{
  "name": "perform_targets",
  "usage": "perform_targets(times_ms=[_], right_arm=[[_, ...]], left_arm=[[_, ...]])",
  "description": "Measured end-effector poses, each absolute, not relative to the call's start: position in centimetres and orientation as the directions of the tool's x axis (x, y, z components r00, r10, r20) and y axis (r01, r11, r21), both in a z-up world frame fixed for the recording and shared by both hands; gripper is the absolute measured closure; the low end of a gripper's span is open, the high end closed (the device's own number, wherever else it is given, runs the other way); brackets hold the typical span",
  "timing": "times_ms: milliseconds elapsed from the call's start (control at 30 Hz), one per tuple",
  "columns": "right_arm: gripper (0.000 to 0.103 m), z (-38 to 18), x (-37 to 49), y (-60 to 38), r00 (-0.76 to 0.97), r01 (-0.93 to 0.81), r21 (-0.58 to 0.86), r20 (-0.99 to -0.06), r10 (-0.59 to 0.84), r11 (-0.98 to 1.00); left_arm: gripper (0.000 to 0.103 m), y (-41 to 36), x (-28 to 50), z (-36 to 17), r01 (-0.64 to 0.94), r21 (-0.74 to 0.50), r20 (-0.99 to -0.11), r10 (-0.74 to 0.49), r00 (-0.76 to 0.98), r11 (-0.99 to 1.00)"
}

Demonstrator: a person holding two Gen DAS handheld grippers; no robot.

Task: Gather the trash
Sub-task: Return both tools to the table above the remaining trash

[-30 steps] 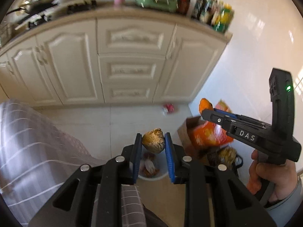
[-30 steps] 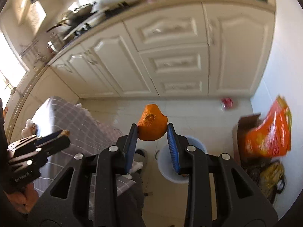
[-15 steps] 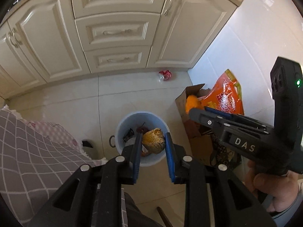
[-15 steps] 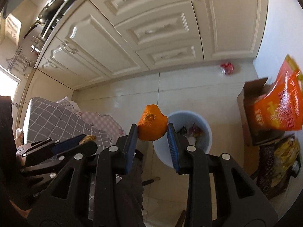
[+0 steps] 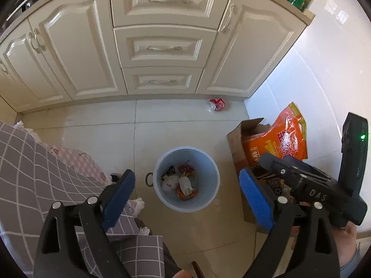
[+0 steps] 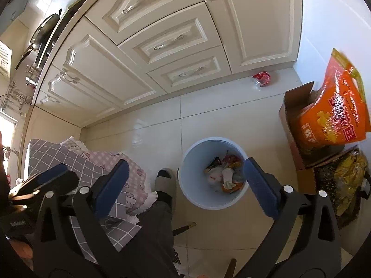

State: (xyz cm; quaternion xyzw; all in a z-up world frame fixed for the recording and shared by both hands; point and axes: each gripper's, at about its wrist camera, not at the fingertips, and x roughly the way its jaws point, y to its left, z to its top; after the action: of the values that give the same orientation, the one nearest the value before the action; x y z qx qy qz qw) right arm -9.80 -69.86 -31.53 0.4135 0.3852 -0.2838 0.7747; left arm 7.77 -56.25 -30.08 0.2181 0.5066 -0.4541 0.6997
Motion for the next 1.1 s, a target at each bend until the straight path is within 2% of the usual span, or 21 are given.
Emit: perform_targets(times_ms=[467,833,1100], right_arm=[[0.006,-25.0,-9.4,-67.3,0.595,0.724,0.416,-0.780,-0.193,0.551],[0.006,-17.7,-8.1,-63.0,0.656,0.667,0.386,-0.710,-0.256,0.637],[0.006,-12.6,-5.2,-58.5,0.725,0.583,0.372,-0.639,-0.256,0.722]], left_arm=[[0.012,-52.2,6.7,-23.0,0.858,-0.153,-0.832,-0.533,0.155,0.490],[0.012,-45.8,6.8,-15.5,0.848,-0.142,-0.727,-0.636,0.260,0.510],[0.010,-39.6,8.1,-10.6,0.817,-0.100,-0.644,-0.663,0.382,0.569]])
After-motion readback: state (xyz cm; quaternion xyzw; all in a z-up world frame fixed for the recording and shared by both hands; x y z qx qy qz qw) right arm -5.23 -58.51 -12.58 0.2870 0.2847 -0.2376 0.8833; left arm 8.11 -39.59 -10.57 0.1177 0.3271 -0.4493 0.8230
